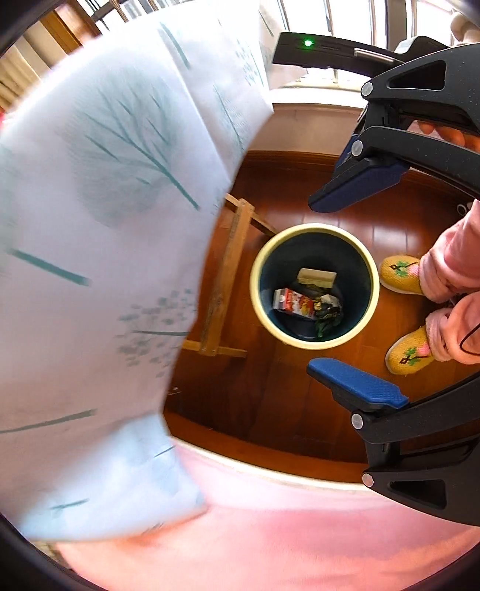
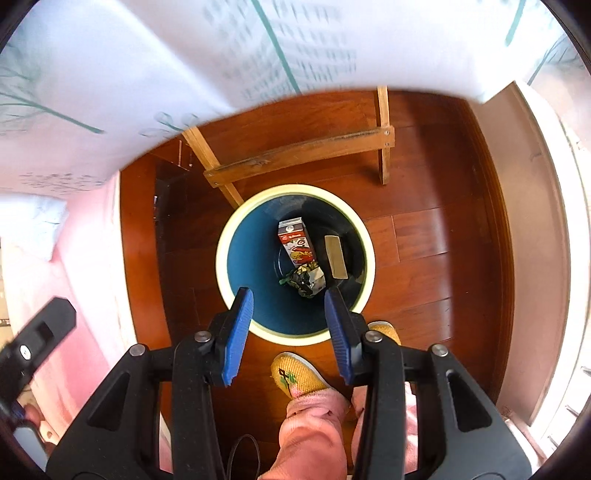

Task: Collect trash
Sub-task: 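Raise both tools back toward the table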

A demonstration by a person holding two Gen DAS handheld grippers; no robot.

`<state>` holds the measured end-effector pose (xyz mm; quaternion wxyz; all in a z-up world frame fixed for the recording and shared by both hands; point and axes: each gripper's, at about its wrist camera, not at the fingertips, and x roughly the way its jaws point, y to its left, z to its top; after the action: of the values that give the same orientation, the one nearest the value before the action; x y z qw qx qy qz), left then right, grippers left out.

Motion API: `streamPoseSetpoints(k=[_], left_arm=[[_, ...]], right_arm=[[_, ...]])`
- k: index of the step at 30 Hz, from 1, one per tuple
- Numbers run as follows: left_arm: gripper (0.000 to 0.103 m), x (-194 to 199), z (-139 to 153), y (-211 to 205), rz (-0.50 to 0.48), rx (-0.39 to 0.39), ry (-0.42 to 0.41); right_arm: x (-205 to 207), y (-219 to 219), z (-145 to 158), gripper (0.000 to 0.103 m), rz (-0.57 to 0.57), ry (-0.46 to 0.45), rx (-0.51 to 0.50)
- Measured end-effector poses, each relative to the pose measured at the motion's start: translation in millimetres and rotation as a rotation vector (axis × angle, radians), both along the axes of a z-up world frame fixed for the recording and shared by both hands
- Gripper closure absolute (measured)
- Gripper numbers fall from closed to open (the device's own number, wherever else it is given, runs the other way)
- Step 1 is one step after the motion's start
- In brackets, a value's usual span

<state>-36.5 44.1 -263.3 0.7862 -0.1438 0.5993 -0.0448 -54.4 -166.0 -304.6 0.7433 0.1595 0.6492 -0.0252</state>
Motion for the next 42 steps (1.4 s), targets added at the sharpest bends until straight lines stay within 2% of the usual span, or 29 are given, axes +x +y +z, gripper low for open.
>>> streamPoseSetpoints(k=[8,17,21,25,30,36,42], left_arm=[[0.021,1,104,8,0.001,0.060,-0.069],[0.021,2,235,26,0.003,0.091,-0.200],[0.021,0,283,28,-0.017,0.120,-0.246],[0.021,2,318,32,-0.015,0.133,-0.277],[0.023,6,349,33,-0.039,0.120,-0.301],[0.024,18,377,29,-0.084,0.110,-0.342],[0.024,37,392,29,-0.117,0.084,-0.347]], right_arm=[[-9,3,97,0.066,0.061,-0.065,-0.002],[-10,-2,219,0.066,0.090,-0.197,-0.027],[-12,-6,269,0.066,0.068,-0.278,-0.040],[-10,-11,316,0.066,0.029,-0.361,-0.046],[-8,-16,367,0.066,-0.030,-0.467,-0.052],[-6,-27,401,0.066,-0.091,-0.537,-0.057],[-8,-38,423,0.066,-0.151,-0.586,-0.054]])
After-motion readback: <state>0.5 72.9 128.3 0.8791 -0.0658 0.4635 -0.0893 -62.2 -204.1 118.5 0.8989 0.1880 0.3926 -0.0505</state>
